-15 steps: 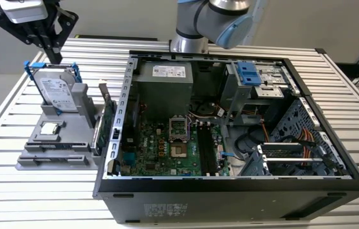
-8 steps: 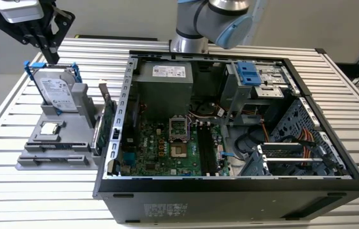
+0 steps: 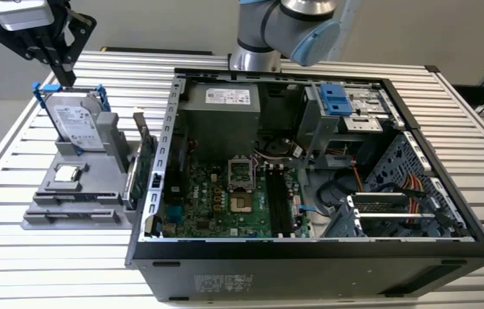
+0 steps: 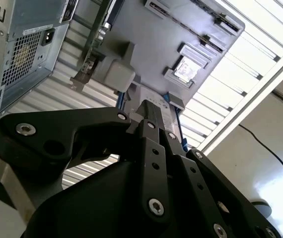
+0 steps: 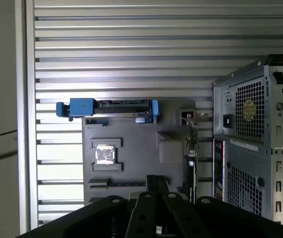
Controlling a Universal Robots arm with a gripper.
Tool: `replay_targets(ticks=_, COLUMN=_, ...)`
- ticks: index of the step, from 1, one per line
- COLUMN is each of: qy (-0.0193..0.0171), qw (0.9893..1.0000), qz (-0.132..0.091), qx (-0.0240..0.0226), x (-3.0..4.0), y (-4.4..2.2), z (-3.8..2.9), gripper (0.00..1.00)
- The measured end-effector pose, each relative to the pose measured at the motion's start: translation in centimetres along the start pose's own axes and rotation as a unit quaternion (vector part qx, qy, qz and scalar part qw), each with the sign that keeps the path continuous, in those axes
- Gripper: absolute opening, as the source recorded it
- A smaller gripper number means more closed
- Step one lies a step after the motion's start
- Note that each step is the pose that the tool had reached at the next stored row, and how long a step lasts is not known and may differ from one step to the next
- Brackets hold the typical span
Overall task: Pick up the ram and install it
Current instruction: 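Reach for the ram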
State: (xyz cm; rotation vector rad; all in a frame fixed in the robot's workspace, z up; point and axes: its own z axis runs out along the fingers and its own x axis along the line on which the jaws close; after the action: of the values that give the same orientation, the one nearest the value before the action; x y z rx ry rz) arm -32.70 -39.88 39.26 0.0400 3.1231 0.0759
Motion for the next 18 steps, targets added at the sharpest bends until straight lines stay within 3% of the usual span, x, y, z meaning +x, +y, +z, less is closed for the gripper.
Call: replay_targets(ticks=18, qy=0.0011, qw=1.0000, qz=-0.009, qx=-0.0001, x=1.32, y=-0.03, z=-0.03, gripper=0.00)
